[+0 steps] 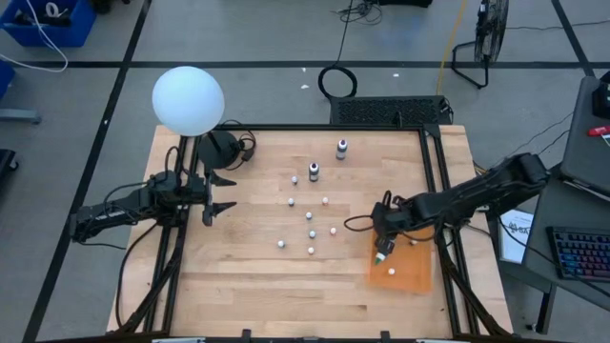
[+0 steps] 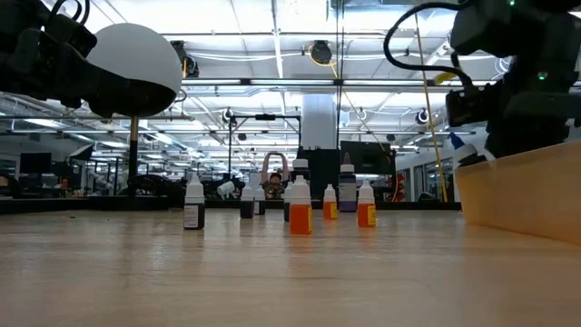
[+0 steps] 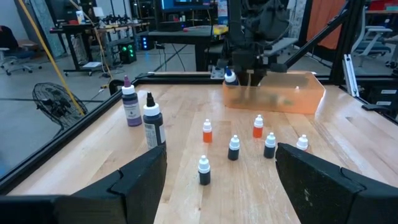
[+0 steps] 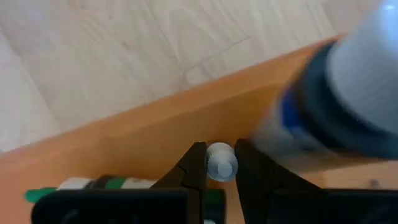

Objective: Pick & Place food coloring
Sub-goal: Put the small red food coloring bottle into the orange bin, then put the middle small yellow food coloring bottle into the orange bin

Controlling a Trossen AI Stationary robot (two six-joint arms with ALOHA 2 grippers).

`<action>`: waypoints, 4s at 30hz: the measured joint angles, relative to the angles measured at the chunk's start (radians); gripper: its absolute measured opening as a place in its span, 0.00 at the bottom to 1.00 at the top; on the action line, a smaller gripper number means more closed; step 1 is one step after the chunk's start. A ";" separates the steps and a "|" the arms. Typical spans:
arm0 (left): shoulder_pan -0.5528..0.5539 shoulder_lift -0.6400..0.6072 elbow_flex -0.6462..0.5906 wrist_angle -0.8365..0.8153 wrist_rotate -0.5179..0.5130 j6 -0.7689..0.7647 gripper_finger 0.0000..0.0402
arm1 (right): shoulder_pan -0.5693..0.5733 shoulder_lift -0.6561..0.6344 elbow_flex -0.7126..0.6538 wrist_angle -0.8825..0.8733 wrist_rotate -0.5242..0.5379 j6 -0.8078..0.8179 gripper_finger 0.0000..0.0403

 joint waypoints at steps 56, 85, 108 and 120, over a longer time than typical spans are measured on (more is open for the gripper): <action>0.000 0.000 0.000 0.000 0.000 0.000 0.74 | -0.043 0.135 0.585 -0.064 0.037 -0.505 0.30; 0.000 0.000 0.000 0.000 0.000 0.000 0.74 | -0.138 0.561 0.663 -0.083 -0.070 -0.713 0.47; 0.000 0.000 0.000 0.000 0.000 0.000 0.74 | -0.140 0.560 0.545 0.088 -0.125 -0.702 0.46; 0.000 0.000 0.000 0.000 0.000 0.000 0.74 | -0.140 0.560 0.545 0.106 -0.126 -0.702 0.38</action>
